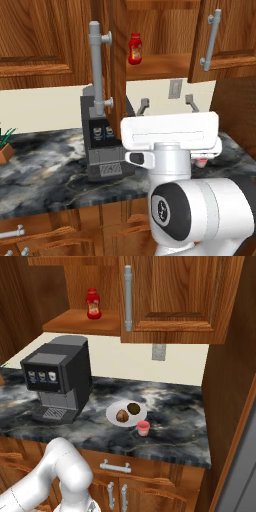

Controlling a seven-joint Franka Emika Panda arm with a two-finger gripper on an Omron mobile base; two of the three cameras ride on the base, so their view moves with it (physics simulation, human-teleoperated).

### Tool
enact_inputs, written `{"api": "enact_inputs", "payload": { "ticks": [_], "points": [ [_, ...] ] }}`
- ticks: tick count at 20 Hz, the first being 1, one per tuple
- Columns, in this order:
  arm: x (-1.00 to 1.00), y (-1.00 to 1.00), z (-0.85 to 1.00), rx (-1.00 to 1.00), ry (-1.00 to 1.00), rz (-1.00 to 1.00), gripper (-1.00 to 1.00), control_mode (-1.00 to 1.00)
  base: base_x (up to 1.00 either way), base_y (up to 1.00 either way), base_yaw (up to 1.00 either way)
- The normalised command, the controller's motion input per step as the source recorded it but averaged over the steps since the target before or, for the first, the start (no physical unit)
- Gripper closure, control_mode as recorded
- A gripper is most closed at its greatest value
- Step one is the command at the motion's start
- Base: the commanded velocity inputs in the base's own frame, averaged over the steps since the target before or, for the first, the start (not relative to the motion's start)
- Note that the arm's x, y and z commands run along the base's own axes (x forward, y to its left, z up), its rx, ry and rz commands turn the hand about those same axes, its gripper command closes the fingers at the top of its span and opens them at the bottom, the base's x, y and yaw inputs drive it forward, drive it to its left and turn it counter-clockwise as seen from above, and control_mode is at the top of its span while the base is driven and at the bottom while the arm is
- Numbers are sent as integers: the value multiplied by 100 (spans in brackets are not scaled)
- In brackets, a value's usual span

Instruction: Pick the avocado and bread from the counter and place them on the plate. Then pick the jam from the cabinet and place it next to the plate. Lastly close the cabinet door.

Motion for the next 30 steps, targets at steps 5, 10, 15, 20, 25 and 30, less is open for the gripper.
{"api": "enact_inputs", "payload": {
  "ticks": [5, 10, 15, 20, 25, 30],
  "points": [
    [-37, 77, -40, -3, 31, -5, -100, -100, 0, 0, 0],
    [-35, 79, -46, -5, 33, -5, -100, -100, 0, 0, 0],
    [-42, 74, -43, -3, 31, -5, -100, -100, 0, 0, 0],
    [-43, 74, -42, -3, 32, -5, -100, -100, 0, 0, 0],
    [-33, 54, -31, 0, 32, -6, -100, -100, 0, 0, 0],
    [-25, 25, -6, 0, 26, -6, -100, -100, 0, 0, 0]
  ]
}}
